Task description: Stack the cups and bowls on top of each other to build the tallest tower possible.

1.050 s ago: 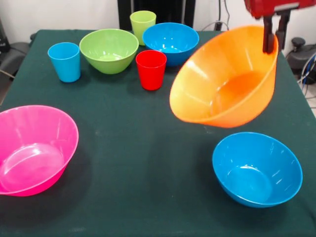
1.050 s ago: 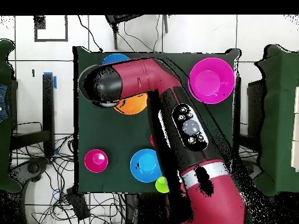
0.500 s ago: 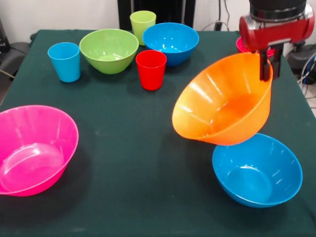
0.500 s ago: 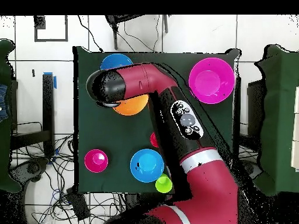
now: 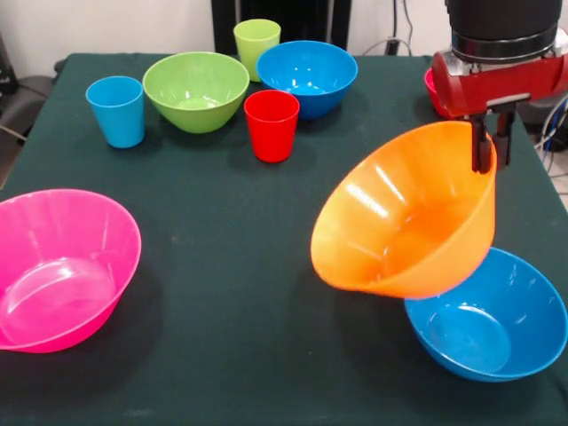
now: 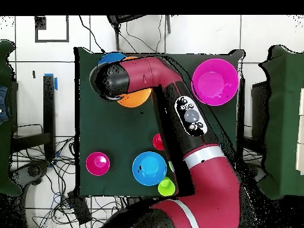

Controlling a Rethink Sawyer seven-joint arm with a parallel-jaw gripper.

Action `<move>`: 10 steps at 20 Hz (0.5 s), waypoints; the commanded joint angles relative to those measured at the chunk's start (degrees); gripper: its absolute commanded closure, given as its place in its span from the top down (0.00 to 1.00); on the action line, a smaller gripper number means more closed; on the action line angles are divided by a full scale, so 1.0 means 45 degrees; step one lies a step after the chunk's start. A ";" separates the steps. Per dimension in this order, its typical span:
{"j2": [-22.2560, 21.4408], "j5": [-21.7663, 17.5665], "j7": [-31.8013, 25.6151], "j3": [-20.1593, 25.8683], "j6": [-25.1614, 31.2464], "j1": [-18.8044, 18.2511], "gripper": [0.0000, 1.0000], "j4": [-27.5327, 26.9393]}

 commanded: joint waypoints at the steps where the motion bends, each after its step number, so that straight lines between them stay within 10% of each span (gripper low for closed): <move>1: 0.0468 -0.0758 -0.2505 0.0389 0.0496 0.0380 0.00 -0.1443; 10: -0.0511 -0.0179 -0.2826 0.0803 0.1549 0.0395 0.00 -0.2101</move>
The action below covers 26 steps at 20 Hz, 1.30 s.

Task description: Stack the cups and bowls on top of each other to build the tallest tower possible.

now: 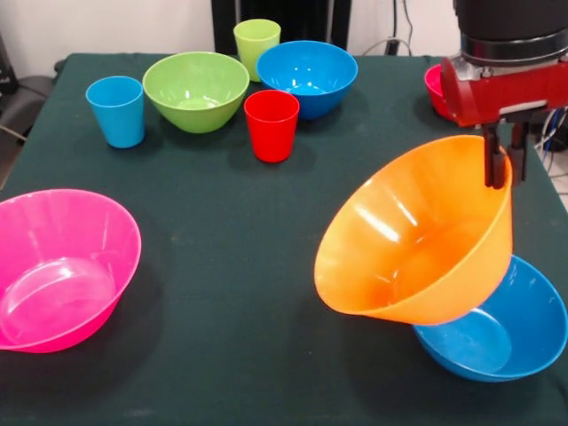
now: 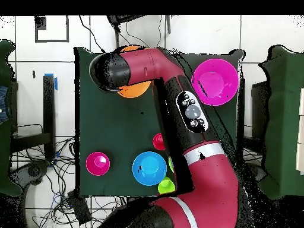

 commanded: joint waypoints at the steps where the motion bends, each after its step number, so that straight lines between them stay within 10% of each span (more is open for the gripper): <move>1: -0.0794 -0.0158 -0.2736 0.0677 0.1474 0.0287 0.00 -0.1001; 26: -0.0235 -0.0500 -0.1038 0.0222 -0.1797 -0.0499 0.00 0.2622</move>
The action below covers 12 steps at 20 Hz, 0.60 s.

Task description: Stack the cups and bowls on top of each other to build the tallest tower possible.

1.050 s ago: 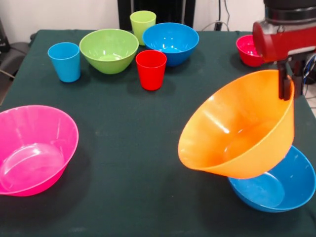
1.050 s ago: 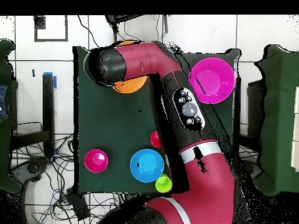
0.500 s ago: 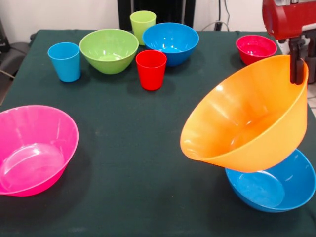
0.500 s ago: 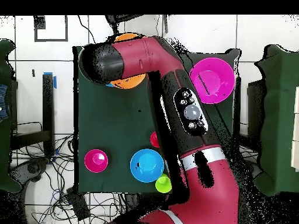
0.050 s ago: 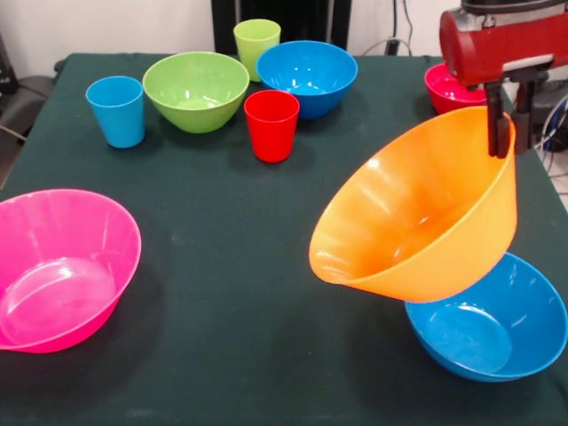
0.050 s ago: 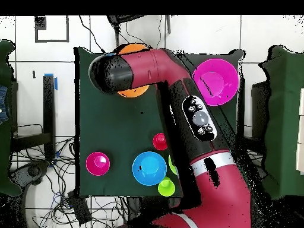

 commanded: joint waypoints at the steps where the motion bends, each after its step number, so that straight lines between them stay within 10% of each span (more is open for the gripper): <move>1: 0.0752 -0.0741 -0.0925 -0.0003 -0.1144 -0.0001 0.00 0.1547; 12: 0.1157 -0.0310 -0.0357 -0.0107 -0.1274 0.0047 0.00 0.1669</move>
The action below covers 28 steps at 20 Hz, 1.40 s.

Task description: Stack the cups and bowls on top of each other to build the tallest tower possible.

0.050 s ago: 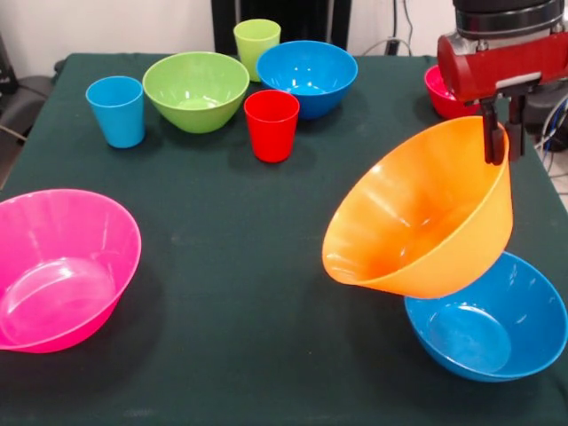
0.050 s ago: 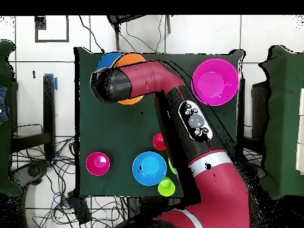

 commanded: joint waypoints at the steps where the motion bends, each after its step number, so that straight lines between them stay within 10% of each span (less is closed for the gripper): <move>1: 0.1007 -0.0093 -0.0160 -0.0082 -0.0533 0.0044 0.00 0.0778; 12: 0.1182 -0.0385 0.0133 -0.0220 -0.1645 0.0185 0.00 0.1448; 22: 0.0281 0.0509 -0.0685 0.0032 0.1504 0.0846 0.00 -0.1174; 28: 0.0103 0.0025 -0.1626 0.0309 0.1061 0.0538 0.00 -0.1025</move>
